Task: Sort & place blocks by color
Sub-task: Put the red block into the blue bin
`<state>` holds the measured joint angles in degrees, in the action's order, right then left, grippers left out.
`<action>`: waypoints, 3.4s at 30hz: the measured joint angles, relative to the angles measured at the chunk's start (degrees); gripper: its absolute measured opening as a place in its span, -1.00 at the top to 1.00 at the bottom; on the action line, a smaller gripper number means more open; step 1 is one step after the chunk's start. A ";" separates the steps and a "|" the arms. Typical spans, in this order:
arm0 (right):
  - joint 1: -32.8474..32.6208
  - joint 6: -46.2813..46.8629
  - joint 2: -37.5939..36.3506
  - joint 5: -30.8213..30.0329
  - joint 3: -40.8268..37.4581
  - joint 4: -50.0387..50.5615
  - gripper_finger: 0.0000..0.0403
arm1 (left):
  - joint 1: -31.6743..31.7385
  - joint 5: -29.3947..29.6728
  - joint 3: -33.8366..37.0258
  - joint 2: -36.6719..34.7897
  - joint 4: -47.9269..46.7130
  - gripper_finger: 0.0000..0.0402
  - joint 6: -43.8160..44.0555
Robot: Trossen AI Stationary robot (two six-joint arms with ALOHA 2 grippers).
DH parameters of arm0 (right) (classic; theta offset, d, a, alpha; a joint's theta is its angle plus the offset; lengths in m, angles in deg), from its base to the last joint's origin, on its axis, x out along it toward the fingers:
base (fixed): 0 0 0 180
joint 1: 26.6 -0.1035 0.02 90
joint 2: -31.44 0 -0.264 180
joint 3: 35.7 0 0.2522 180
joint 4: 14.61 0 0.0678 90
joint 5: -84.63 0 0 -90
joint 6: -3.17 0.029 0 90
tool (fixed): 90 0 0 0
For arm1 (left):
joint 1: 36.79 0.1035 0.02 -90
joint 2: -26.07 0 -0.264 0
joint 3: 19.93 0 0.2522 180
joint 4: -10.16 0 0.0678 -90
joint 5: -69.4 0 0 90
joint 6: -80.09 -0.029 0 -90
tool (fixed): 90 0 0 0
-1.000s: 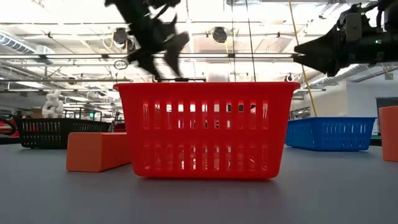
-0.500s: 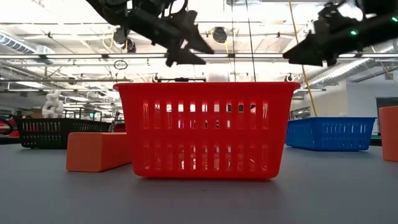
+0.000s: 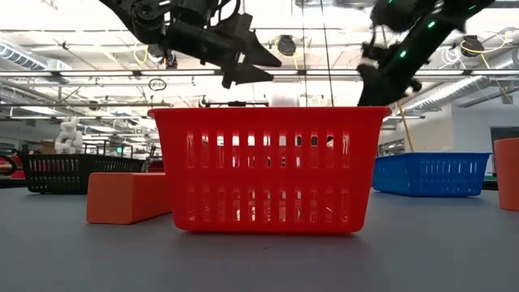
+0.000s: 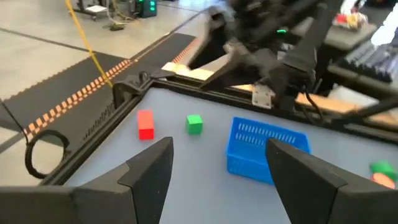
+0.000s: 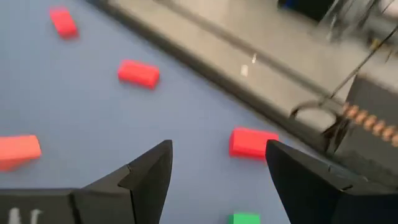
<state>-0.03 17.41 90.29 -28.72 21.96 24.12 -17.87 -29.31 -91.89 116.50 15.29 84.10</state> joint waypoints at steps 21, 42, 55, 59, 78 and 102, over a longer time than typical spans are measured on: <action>20.07 -17.72 30.22 15.05 14.94 4.45 -0.26 | 6.86 -0.37 -0.06 -0.22 -11.23 -0.27 -2.91; 19.95 -58.42 42.02 5.99 19.67 9.58 -0.26 | 6.78 -0.34 -0.08 -0.24 -12.43 -0.27 -2.65; 19.86 -65.37 39.98 4.62 19.61 4.20 -0.26 | 6.78 -0.35 -0.08 -0.24 -13.14 -0.27 -3.82; 19.86 -67.64 41.28 7.14 19.61 3.80 -0.26 | 6.78 -0.35 -0.08 -0.24 -13.18 -0.27 -3.89; 18.77 -58.71 43.64 8.63 19.56 9.14 0.40 | 6.78 -0.37 -0.08 -0.26 -14.34 -0.27 -3.81; -1.74 -24.33 17.38 15.78 19.56 37.73 0.39 | 6.78 -0.35 -0.08 -0.26 -14.45 -0.27 -3.54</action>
<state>-1.77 -6.92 107.67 -12.94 41.53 61.85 -11.10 -29.66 -91.97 116.24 0.85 80.56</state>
